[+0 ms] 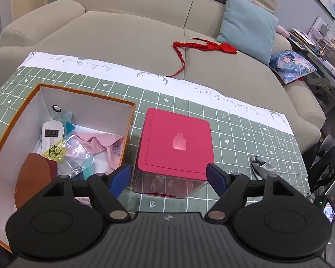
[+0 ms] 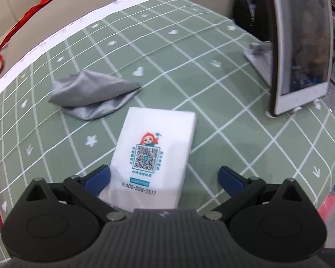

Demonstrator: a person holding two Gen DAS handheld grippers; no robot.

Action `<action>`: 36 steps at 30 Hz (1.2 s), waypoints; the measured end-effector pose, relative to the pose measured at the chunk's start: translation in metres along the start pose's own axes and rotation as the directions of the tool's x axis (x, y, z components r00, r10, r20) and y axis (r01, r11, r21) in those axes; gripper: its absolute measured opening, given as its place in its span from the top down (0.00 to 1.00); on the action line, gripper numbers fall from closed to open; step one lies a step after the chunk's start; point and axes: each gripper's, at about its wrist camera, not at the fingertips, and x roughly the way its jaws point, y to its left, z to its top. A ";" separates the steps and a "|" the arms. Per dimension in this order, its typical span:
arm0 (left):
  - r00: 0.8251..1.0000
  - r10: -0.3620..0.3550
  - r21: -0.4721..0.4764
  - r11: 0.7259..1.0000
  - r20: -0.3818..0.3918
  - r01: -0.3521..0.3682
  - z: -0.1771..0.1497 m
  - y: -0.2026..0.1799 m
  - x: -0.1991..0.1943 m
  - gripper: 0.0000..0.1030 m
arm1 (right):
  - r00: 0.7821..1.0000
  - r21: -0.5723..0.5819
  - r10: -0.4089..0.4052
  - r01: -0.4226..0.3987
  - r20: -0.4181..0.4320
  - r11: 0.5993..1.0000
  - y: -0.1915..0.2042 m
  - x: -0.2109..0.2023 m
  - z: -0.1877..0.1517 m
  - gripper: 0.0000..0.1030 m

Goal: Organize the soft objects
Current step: 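Move both open tools back to the grey cloth and white packet, then grasp the white QR-code packet with the right tool while the left tool grasps the grey cloth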

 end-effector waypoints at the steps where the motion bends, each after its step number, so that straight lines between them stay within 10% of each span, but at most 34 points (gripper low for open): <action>1: 1.000 -0.001 0.000 1.000 -0.003 0.001 -0.001 0.000 0.000 0.12 | 1.000 -0.003 0.002 -0.002 0.001 1.000 -0.001 -0.004 -0.003 0.02; 16: 1.000 -0.014 0.057 0.998 -0.028 0.016 -0.005 -0.019 0.007 0.12 | 0.995 0.007 0.085 -0.085 -0.047 0.996 0.020 0.000 0.012 0.02; 21: 0.999 -0.006 0.078 0.997 -0.042 0.009 -0.008 -0.025 0.011 0.12 | 1.000 -0.078 0.004 -0.006 -0.030 0.997 0.038 0.007 0.012 0.03; 26: 0.999 -0.002 0.128 0.992 -0.054 0.009 -0.010 -0.032 0.015 0.12 | 0.999 -0.226 0.028 -0.020 0.030 0.974 0.054 0.001 0.009 0.33; 36: 0.987 -0.046 0.341 0.935 -0.156 0.097 -0.015 -0.086 0.051 0.12 | 0.989 -0.402 0.126 -0.145 -0.074 0.904 0.047 0.003 0.030 0.36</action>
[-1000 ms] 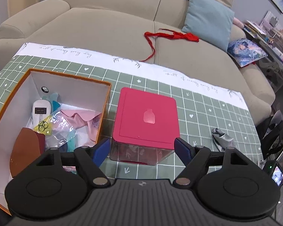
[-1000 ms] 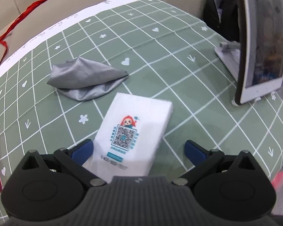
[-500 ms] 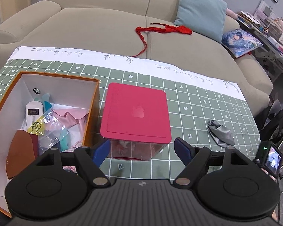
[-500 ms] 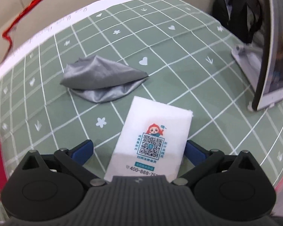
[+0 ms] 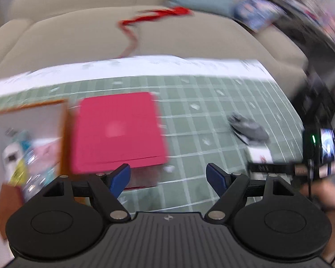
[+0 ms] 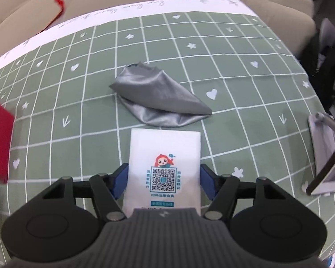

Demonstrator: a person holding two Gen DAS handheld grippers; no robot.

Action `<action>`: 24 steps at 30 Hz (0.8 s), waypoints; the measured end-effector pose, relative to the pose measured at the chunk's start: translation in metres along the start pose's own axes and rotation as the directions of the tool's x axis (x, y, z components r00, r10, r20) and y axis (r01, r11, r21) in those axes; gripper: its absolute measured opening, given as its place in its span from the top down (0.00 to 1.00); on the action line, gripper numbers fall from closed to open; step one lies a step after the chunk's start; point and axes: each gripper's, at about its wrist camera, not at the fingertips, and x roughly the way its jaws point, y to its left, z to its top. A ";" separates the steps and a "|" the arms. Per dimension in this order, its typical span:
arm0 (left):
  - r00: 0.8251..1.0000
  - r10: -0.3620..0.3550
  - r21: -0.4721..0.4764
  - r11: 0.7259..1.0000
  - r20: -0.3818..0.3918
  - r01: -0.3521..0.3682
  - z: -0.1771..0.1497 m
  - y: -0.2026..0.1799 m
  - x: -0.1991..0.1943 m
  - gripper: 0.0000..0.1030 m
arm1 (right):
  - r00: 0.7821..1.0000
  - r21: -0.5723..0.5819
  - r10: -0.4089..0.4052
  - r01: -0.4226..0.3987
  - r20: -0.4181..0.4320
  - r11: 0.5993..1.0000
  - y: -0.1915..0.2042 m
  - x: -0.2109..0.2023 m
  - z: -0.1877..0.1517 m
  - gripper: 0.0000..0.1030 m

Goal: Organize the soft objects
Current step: 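Grasp the white QR-code packet with the right tool while the left tool grasps the grey cloth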

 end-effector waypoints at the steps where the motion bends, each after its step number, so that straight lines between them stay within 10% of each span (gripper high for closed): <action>1: 1.000 -0.013 0.035 0.999 -0.019 0.014 0.003 -0.008 0.007 0.12 | 1.000 -0.012 0.012 -0.012 -0.007 1.000 -0.003 0.000 0.001 0.36; 7: 0.995 -0.086 0.385 0.918 -0.040 0.095 0.016 -0.075 0.051 0.12 | 0.999 -0.090 0.039 -0.040 -0.017 0.995 -0.020 0.000 -0.006 0.35; 12: 0.997 -0.076 0.749 0.661 0.011 0.042 0.010 -0.135 0.091 0.12 | 0.996 -0.056 0.085 -0.086 -0.014 0.995 -0.044 -0.004 -0.010 0.34; 14: 0.997 -0.073 0.791 0.609 -0.013 0.055 0.012 -0.144 0.108 0.12 | 0.993 -0.041 0.118 -0.118 -0.010 0.992 -0.050 -0.005 -0.009 0.34; 21: 0.996 -0.050 0.805 0.586 -0.072 0.088 0.033 -0.173 0.170 0.12 | 0.992 -0.107 0.122 -0.125 -0.034 0.986 -0.045 -0.004 -0.008 0.33; 24: 0.993 -0.045 0.779 0.616 -0.109 0.114 0.043 -0.180 0.191 0.12 | 0.990 -0.121 0.132 -0.137 -0.051 0.983 -0.047 -0.003 -0.005 0.33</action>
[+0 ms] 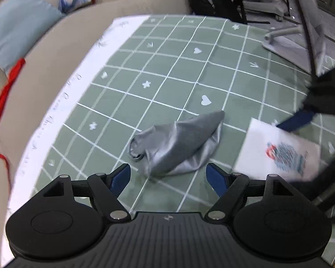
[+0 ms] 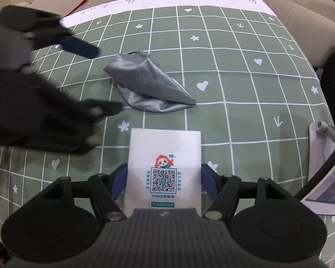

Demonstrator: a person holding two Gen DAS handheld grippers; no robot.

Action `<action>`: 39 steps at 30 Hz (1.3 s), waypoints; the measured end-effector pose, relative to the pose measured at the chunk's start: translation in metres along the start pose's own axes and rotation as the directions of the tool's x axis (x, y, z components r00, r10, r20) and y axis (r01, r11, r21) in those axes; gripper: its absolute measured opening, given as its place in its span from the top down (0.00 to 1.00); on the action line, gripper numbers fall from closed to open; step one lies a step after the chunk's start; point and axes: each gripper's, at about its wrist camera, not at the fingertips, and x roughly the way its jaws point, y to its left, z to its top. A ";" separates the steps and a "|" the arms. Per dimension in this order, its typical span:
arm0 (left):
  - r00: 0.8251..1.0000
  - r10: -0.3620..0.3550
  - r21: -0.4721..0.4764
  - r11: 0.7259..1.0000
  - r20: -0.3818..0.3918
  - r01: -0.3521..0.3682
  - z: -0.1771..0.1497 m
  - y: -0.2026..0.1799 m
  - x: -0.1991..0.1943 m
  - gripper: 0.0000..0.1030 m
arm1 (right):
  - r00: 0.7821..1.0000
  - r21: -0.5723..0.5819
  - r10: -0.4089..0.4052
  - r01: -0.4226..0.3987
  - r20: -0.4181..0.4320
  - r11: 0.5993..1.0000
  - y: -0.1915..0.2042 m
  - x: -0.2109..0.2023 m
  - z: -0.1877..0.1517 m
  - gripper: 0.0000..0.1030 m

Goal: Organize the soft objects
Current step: 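Grasp the white QR-code packet with the right tool while the left tool grasps the grey cloth, then carry the grey cloth and white packet with both tools to the white box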

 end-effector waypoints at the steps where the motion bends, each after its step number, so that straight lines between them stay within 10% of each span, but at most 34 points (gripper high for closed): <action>1: 1.000 -0.007 -0.009 1.000 -0.004 0.007 0.003 0.003 0.005 0.12 | 1.000 0.000 0.004 -0.004 -0.003 1.000 -0.002 0.000 0.001 0.33; 10: 0.996 -0.081 -0.081 0.993 0.039 0.084 0.010 0.020 0.023 0.32 | 1.000 -0.012 0.029 -0.029 -0.004 1.000 -0.004 0.001 0.001 0.29; 18: 0.983 -0.171 -0.258 0.948 0.071 0.184 0.000 0.045 0.019 0.90 | 1.000 -0.026 0.015 -0.015 -0.007 1.000 0.000 0.002 0.001 0.29; 39: 0.970 -0.168 -0.482 0.844 0.173 0.233 -0.026 0.053 -0.067 0.97 | 0.995 0.105 0.041 -0.051 0.094 0.993 -0.017 -0.027 -0.002 0.44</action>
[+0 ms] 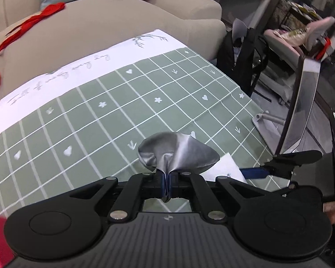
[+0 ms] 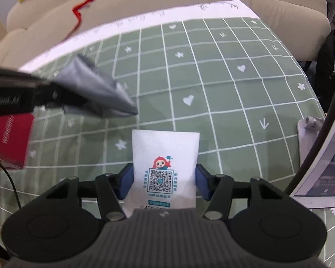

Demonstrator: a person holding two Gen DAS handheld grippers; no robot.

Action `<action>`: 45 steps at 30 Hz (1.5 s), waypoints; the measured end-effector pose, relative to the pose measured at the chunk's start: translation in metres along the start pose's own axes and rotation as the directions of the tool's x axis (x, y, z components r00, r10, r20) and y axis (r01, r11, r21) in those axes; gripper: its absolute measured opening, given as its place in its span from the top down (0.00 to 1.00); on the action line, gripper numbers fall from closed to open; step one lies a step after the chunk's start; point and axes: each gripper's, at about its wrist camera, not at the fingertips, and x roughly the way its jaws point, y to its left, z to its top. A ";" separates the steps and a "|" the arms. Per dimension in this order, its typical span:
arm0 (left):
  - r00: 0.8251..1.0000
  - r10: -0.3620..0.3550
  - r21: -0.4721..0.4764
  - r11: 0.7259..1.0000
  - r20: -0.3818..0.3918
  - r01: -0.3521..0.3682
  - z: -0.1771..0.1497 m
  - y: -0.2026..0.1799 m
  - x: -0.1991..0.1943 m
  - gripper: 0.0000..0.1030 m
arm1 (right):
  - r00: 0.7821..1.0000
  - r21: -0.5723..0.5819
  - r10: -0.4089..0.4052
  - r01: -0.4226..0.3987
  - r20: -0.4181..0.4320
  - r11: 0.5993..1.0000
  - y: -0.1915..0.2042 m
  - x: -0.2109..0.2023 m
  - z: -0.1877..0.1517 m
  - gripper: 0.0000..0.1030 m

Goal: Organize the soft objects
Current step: 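Carry the grey cloth and white packet with both tools to the white box, then lower both tools into the box and open them to release cloth and packet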

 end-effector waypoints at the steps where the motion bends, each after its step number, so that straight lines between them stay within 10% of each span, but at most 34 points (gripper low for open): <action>1: 1.000 0.005 -0.006 1.000 -0.001 -0.005 -0.002 0.001 -0.006 0.97 | 1.000 0.003 0.006 -0.006 0.013 1.000 0.001 -0.004 0.000 0.44; 7: 0.989 0.148 -0.029 0.989 0.017 -0.147 -0.011 0.009 -0.068 0.97 | 0.997 0.009 0.025 -0.026 0.073 1.000 0.015 -0.028 0.003 0.44; 14: 0.912 0.404 -0.023 0.915 0.078 -0.403 -0.039 0.020 -0.156 0.96 | 0.978 -0.004 0.098 -0.099 0.186 0.995 0.072 -0.062 0.008 0.44; 28: 0.816 0.578 -0.197 0.802 0.022 -0.563 -0.131 0.113 -0.259 0.96 | 0.921 -0.273 0.303 -0.235 0.246 0.933 0.265 -0.126 0.029 0.43; 35: 0.818 0.568 -0.374 0.743 -0.089 -0.556 -0.199 0.185 -0.263 0.96 | 0.913 -0.381 0.366 -0.278 0.179 0.882 0.378 -0.105 0.040 0.43; 45: 0.879 0.465 -0.540 0.714 -0.111 -0.446 -0.262 0.241 -0.243 0.96 | 0.961 -0.482 0.275 -0.259 -0.039 0.837 0.479 -0.004 0.035 0.43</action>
